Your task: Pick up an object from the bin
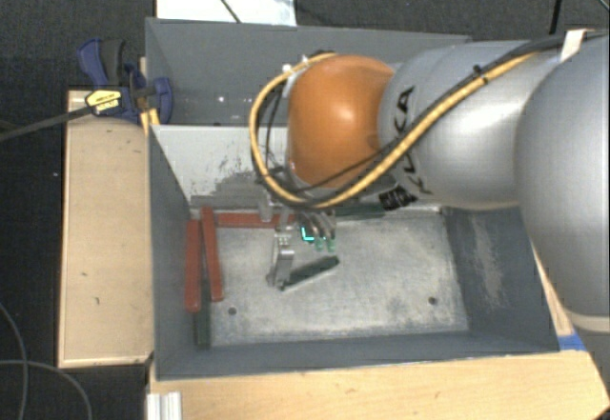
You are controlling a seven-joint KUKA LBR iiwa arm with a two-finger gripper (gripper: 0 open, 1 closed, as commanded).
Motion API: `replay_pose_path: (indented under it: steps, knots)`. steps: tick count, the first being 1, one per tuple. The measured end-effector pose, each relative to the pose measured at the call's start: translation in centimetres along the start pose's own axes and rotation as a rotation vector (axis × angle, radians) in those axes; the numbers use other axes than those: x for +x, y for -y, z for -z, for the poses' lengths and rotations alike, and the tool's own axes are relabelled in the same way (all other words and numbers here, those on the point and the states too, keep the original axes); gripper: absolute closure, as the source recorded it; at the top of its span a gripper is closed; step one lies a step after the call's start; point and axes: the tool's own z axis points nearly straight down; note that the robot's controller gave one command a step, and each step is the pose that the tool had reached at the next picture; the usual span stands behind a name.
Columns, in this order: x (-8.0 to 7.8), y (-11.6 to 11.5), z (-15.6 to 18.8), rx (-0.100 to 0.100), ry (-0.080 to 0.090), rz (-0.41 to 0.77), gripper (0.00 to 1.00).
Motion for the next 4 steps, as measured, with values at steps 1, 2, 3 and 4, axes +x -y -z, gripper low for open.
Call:
replay_pose_path:
  steps: [1, 2, 3, 4]
  knots:
    - [-0.2, 0.1, 0.4, -0.001, 0.007, -0.004, 0.0]
    - [0.0, 3.9, -3.8, -0.004, 0.015, 0.038, 0.0]
    - [0.6, 6.6, -9.4, 0.001, 0.009, 0.056, 0.0]
    - [0.6, 9.8, -9.9, 0.0, 0.006, 0.007, 1.0]
